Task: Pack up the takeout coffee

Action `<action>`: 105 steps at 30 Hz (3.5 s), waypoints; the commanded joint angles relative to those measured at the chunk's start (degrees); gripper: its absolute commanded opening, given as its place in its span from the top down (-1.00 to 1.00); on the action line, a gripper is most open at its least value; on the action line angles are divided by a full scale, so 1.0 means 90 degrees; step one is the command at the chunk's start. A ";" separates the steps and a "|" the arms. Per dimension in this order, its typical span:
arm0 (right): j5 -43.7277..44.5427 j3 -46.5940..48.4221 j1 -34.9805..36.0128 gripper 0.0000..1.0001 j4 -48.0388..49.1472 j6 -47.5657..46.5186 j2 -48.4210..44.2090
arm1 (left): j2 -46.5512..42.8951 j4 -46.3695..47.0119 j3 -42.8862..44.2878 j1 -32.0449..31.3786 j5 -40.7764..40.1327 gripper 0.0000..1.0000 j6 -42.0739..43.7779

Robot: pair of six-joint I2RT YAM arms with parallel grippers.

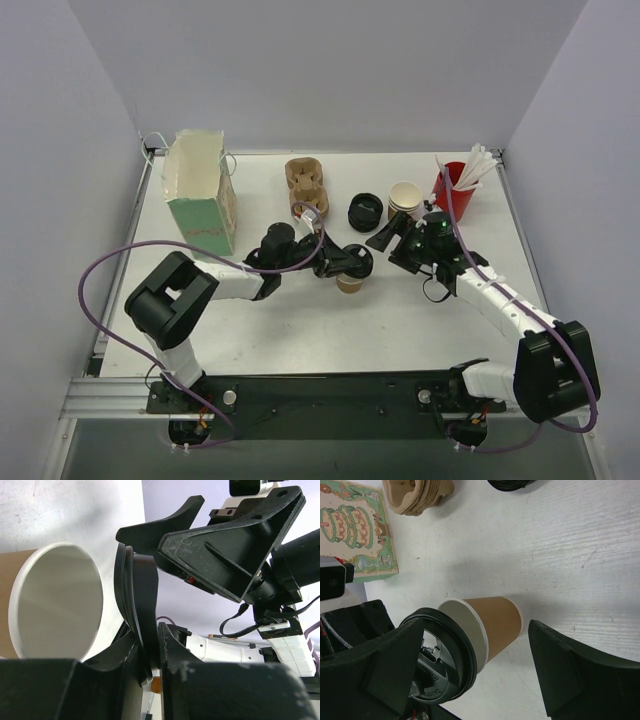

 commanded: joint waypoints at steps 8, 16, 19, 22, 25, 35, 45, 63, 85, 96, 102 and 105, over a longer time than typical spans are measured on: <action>-0.0279 -0.0095 0.0187 -0.61 0.0843 0.0122 0.0345 | 0.0373 0.0533 0.0115 -0.0019 0.0070 0.62 0.0121; -0.0337 -0.0114 0.0275 -0.61 0.0902 0.0131 0.0580 | 0.0470 0.0523 0.0164 -0.0010 0.0099 0.62 0.0150; -0.0386 -0.0173 0.0275 -0.60 0.1009 0.0199 0.0648 | 0.0490 0.0543 0.0145 0.0000 0.0099 0.62 0.0160; -0.0425 -0.0212 0.0285 -0.58 0.1097 0.0258 0.0677 | 0.0509 0.0543 0.0135 0.0010 0.0109 0.62 0.0179; -0.0444 -0.0222 0.0314 -0.54 0.1107 0.0287 0.0687 | 0.0529 0.0562 0.0125 0.0010 0.0119 0.62 0.0179; -0.0493 -0.0290 0.0422 -0.61 0.1195 0.0405 0.0765 | 0.0568 0.0572 0.0115 0.0020 0.0099 0.62 0.0180; -0.0464 -0.0212 0.0519 -0.61 0.1117 0.0483 0.0873 | 0.0607 0.0553 0.0096 0.0020 0.0109 0.62 0.0199; -0.0279 0.0051 0.0666 -0.57 0.0843 0.0463 0.0902 | 0.0675 0.0524 0.0115 0.0029 0.0128 0.61 0.0248; -0.0161 0.0081 0.0676 -0.46 0.0677 0.0405 0.0941 | 0.0558 0.0387 0.0106 0.0020 0.0158 0.43 0.0365; -0.0103 0.0061 0.0676 -0.45 0.0658 0.0366 0.0951 | 0.0383 0.0182 0.0047 0.0127 0.0187 0.33 0.0482; -0.0103 0.0061 0.0676 -0.45 0.0658 0.0366 0.0971 | 0.0295 0.0084 0.0008 0.0166 0.0216 0.31 0.0541; -0.0103 0.0061 0.0676 -0.44 0.0658 0.0366 0.0971 | 0.0246 0.0064 -0.0021 0.0195 0.0226 0.31 0.0560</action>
